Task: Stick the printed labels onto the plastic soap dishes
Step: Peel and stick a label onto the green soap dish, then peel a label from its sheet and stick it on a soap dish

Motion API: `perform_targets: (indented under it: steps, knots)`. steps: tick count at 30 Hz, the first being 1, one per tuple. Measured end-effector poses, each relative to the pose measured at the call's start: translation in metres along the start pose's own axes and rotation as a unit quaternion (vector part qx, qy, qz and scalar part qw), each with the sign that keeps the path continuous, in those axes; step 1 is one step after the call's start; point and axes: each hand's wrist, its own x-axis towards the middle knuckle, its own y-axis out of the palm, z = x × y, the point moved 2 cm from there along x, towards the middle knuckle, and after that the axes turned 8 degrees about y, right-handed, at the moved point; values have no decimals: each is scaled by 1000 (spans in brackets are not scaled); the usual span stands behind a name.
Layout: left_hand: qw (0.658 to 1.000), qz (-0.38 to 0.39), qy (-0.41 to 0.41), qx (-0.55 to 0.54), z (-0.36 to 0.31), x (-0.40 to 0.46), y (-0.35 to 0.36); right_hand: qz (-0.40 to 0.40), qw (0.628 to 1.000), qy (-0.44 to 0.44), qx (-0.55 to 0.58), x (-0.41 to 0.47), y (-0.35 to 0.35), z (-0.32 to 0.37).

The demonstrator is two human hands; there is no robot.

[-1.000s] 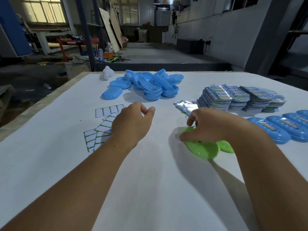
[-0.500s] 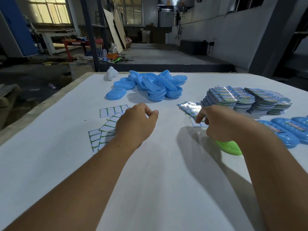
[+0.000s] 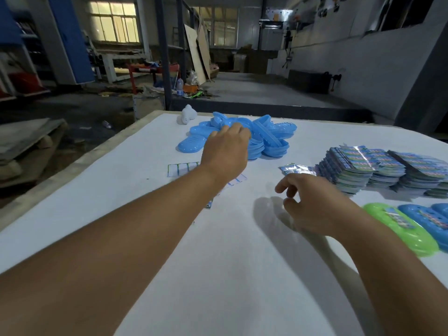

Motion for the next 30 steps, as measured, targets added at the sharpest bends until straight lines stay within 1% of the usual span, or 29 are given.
perform_targets:
  steps: [3,6,9,11,13,14,16,18,19,21,23,25,28,30]
  knots:
    - [996,68,14,59,19,29,7,-1,1000,1,14,0,1,1]
    - [984,114,60,126,26,44,14,3,1000,-8,19,-1,3,3]
    - [965,131,123,193,27,50,22,8,1000,-14,20,-1,5,3]
    - [960,122,142,207,27,52,24,9,999,-18,26,-1,6,3]
    - [967,118,138,181,29,52,25,6,999,-21,32,0,7,2]
    - [973,122,125,151,30,51,24,4,999,-24,34,1,8,2]
    - [982,141,100,75,32,49,22,1,999,-27,37,2,10,1]
    - [982,162,93,39,33,49,23,4,999,-27,38,2,11,-1]
    - [982,169,80,26,32,48,25,7,999,-26,40,3,11,-1]
    - [985,172,17,-19,29,49,29,9,999,-23,44,3,11,-2]
    - [985,147,-53,-71,26,51,34,8,999,-19,45,2,11,-1]
    - [982,112,-105,-113,23,51,36,7,999,-17,43,2,12,-2]
    - [977,56,-137,-152,21,51,35,8,999,-14,43,3,11,-3]
    - [966,19,-150,-211,20,52,33,8,999,-13,43,4,12,-4]
